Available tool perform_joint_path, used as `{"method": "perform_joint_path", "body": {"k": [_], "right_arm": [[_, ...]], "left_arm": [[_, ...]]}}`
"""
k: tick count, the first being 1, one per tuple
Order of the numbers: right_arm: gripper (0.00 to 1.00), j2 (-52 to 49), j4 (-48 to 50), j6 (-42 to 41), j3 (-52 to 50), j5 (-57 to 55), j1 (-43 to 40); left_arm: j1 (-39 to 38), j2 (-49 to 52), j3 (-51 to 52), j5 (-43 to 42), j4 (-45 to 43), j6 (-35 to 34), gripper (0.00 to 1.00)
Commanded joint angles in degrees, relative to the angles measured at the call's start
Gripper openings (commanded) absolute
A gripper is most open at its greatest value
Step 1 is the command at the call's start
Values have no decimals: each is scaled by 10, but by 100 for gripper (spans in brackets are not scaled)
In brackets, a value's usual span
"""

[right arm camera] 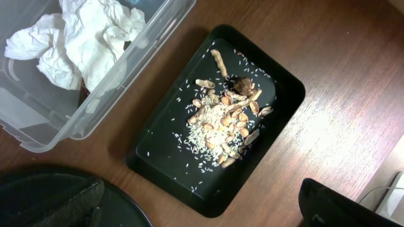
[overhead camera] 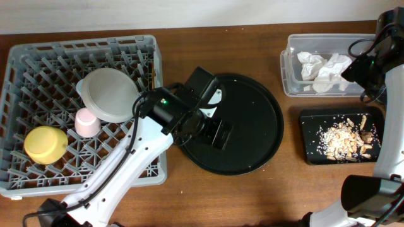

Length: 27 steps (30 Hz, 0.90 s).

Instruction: Sort waste into correct bins and load items into the dishwasher rack

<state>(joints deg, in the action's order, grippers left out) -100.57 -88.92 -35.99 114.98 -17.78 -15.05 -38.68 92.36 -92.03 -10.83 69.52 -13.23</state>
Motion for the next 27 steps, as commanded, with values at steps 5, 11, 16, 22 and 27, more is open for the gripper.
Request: {"method": "perform_joint_path", "body": {"k": [5,11,16,22,27], "right_arm": [[99,-4,-2,-3,3,-9,-3],[99,-4,-2,-3,3,-9,-3],[99,-4,-2,-3,3,-9,-4],[99,-4,-2,-3,3,-9,-3],[99,-4,-2,-3,3,-9,-3]], "left_arm": [[-1,-1,3,43,47,5,99],[-1,0,16,77,44,6,99],[-2,-10,91,87,-49,118,99],[-2,-54,234,59,-232,206,99],[1,-139,352,59,-361,247,99]]}}
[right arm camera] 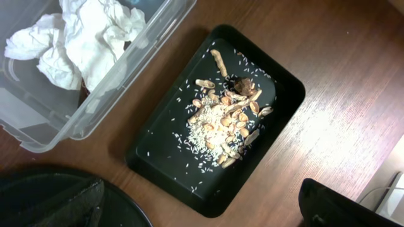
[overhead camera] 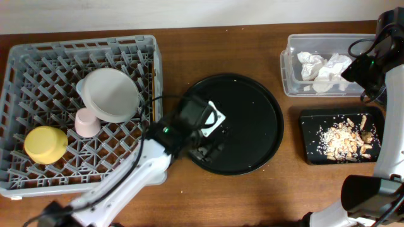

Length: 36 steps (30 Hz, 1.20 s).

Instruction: Sort waste into correct bins and load items into the dishwasher rack

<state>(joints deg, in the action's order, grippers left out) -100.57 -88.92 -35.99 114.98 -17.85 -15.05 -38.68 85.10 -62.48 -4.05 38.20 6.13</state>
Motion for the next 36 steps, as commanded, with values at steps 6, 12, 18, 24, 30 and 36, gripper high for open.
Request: {"method": "perform_joint_path", "body": {"k": [6,12,18,24,30,36], "right_arm": [[99,-4,-2,-3,3,-8,-4],[99,-4,-2,-3,3,-9,-3],[99,-4,-2,-3,3,-8,-4],[99,-4,-2,-3,3,-8,-3],[99,-4,-2,-3,3,-9,-3],[99,-4,-2,-3,3,-8,-3]], "left_arm": [[94,-195,183,-54,-163,53,99],[216,-370,294,-99,-229,51,99],[252,-542,308,-40,-160,51,99],[272,-608,384,27,-172,-2,99],[304,-695,492,28,-285,-56,99],[314,-749,581,29,-408,-62,99]]}}
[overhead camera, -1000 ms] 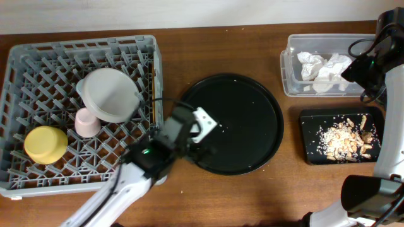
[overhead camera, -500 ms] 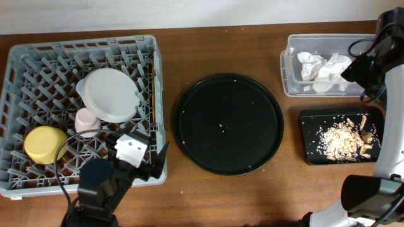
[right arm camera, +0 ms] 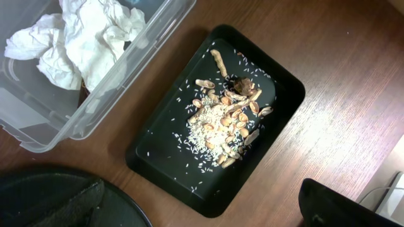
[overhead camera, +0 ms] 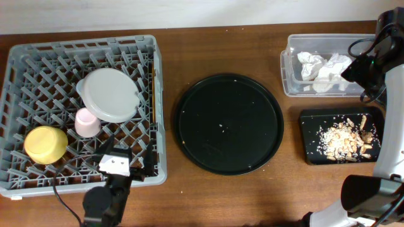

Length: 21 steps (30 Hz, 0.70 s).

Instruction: Sort waste into correct bins and load items into the dishwasher rack

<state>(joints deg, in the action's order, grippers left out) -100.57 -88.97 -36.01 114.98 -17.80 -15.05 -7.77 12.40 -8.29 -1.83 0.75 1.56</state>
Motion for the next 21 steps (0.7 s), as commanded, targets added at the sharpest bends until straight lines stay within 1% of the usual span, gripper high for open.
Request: {"method": "perform_joint_path", "body": {"k": [1,4,6,10,14,18,21], "right_arm": [[99,-4,-2,-3,3,-9,-3],[99,-4,-2,-3,3,-9,-3],[99,-4,-2,-3,3,-9,-3],[99,-4,-2,-3,3,-9,-3],[99,-4,-2,-3,3,-9,-3],[99,-4,-2,-3,3,-9,-4],[99,-4,-2,-3,3,-9,-3]], "left_arm": [[4,-29,50,9,-44,-17,99],[13,-44,78,35,-54,-54,99],[31,-48,78,49,-35,-83,99],[67,-52,78,47,-26,-86,99],[85,-83,78,52,39,-90,99],[87,-121,78,53,38,-90,99],[87,-121,78,52,39,-90,99]]}}
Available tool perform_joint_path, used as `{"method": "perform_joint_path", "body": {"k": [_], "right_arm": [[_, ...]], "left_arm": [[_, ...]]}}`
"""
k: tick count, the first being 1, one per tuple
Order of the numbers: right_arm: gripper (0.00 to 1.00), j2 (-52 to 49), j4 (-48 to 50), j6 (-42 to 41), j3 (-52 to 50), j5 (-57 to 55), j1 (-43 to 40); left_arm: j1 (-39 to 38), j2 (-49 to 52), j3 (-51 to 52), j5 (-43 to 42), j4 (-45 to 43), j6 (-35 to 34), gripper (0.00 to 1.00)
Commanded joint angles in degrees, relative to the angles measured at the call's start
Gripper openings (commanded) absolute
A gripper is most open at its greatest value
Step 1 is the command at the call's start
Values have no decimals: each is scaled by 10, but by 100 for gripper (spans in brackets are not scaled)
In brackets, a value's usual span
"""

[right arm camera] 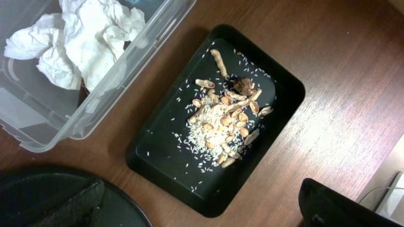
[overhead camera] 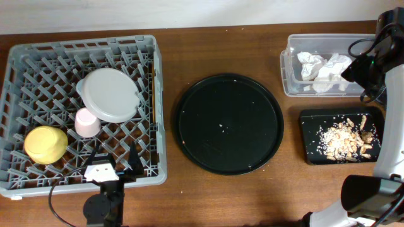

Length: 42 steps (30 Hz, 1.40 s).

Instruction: Sort waste into correct bins and load items into the dishwasher rack

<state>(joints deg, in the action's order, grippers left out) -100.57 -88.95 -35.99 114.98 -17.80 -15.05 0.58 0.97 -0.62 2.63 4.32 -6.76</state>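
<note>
The grey dishwasher rack holds a white bowl, a pink cup and a yellow cup. My left gripper hangs over the rack's front edge, its fingers apart with nothing between them. The clear bin contains crumpled white tissue. Beside it, a black rectangular tray carries rice and nut shells. My right gripper is open above the tray's near corner, and only its dark fingers show at the frame's bottom.
A round black tray with a few crumbs lies mid-table between the rack and the bins. A thin yellow stick stands along the rack's right side. The right arm rises at the table's right edge.
My left gripper has shifted slightly left and nearer the front edge of the rack. The right gripper and all the items are where they were.
My left gripper was first over the left part of the round black tray, the arm crossing the rack's corner. Then it sat lower on the tray's left edge. Later it was back at the rack's front edge, where it remains. The right arm stayed still.
</note>
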Motion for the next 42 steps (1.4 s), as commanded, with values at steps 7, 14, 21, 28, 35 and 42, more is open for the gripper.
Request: {"method": "perform_joint_path", "body": {"k": [7,14,21,28,35,42], "right_arm": [[99,-4,-2,-3,3,-9,-3],[99,-4,-2,-3,3,-9,-3],[99,-4,-2,-3,3,-9,-3],[99,-4,-2,-3,3,-9,-3],[99,-4,-2,-3,3,-9,-3],[99,-4,-2,-3,3,-9,-3]], "left_arm": [[3,-7,1,8,3,-7,99],[3,-7,1,6,3,-7,99],[3,-7,1,12,3,147,99],[3,-7,1,-3,5,161,99],[3,-7,1,-3,4,161,99],[3,-7,1,-3,4,161,99]]}}
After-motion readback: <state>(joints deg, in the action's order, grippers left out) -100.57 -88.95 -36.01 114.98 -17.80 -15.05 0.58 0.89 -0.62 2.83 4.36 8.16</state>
